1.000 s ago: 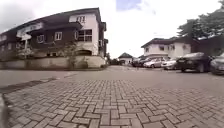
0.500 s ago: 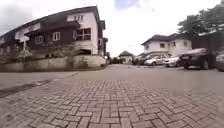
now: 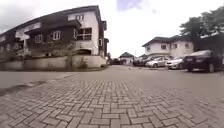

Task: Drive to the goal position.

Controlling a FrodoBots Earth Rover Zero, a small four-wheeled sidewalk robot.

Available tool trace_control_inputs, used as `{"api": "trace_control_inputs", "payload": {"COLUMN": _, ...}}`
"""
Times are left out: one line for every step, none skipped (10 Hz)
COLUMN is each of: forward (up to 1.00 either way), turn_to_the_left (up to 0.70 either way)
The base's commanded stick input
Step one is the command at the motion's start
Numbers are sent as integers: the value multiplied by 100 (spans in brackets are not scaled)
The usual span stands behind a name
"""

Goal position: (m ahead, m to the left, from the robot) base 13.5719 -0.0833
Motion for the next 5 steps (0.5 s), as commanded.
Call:
{"api": "trace_control_inputs", "payload": {"forward": 70, "turn_to_the_left": 0}}
{"api": "trace_control_inputs", "payload": {"forward": 70, "turn_to_the_left": 0}}
{"api": "trace_control_inputs", "payload": {"forward": 70, "turn_to_the_left": 0}}
{"api": "trace_control_inputs", "payload": {"forward": 70, "turn_to_the_left": 0}}
{"api": "trace_control_inputs", "payload": {"forward": 70, "turn_to_the_left": 0}}
